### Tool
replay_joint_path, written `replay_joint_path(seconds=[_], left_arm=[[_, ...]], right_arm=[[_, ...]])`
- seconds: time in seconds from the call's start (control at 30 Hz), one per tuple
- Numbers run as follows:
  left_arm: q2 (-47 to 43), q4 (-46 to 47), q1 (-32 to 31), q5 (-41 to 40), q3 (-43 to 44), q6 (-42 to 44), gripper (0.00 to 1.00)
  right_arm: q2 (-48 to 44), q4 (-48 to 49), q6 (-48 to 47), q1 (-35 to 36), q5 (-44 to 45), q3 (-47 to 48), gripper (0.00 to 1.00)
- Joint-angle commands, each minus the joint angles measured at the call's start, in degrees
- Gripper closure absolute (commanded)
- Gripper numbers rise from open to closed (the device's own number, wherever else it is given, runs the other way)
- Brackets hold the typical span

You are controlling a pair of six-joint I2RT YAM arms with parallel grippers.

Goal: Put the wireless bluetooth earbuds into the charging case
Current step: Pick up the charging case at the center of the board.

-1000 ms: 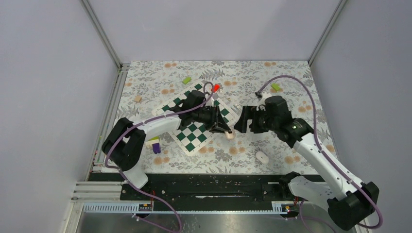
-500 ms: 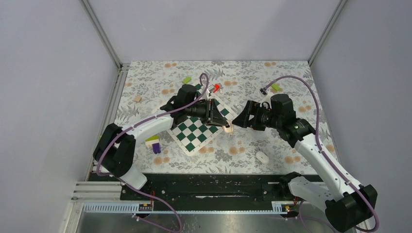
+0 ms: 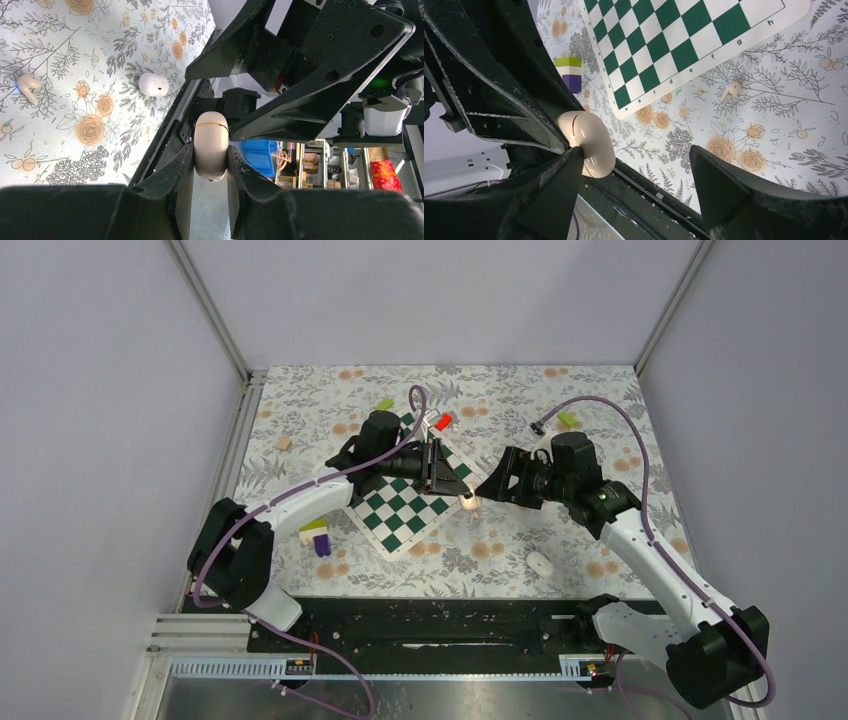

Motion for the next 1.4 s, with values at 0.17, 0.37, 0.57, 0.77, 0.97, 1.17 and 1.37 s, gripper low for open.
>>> replay_joint_path(seconds=[0.17,0.37,0.57,0.77,0.97,1.17,1.37], left_arm=[[-3.4,5.9,-0.1,3.0,1.2,-1.3,1.0],[-3.3,6.2,-0.1,3.2,1.2,-1.6,1.0],[-3.0,4.8,-0.1,3.8,1.4,0.2,1.0],[-3.1,-3.4,0.3,5.4,4.0,7.8,1.0],[-3.4,-1.6,1.1,11.0,4.5,8.2,1.0],[-6.6,10.6,3.8,16.8,4.9,0.2,1.0],[-7.7,18.4,4.9,19.9,7.4,-4.7,1.0]], right_arm=[[2.2,-7.2,-5.1,-1.1,7.0,0.5,0.16],[1.8,-6.9,-4.8,-1.4,6.2,-0.1,0.16],[-0.8,-6.5,-4.4,-2.2,4.5,0.8,0.16],[-3.0,-6.8,-5.0,-7.5,-1.4,1.0,0.16],[-6.0,5.3,0.7,-13.8,-18.6,-2.7,0.16],[-7.3,35.8,22.4,-17.4,-33.7,-8.5,0.18],[-5.3,57.2,37.7,-17.4,-36.3,-9.7,0.19]])
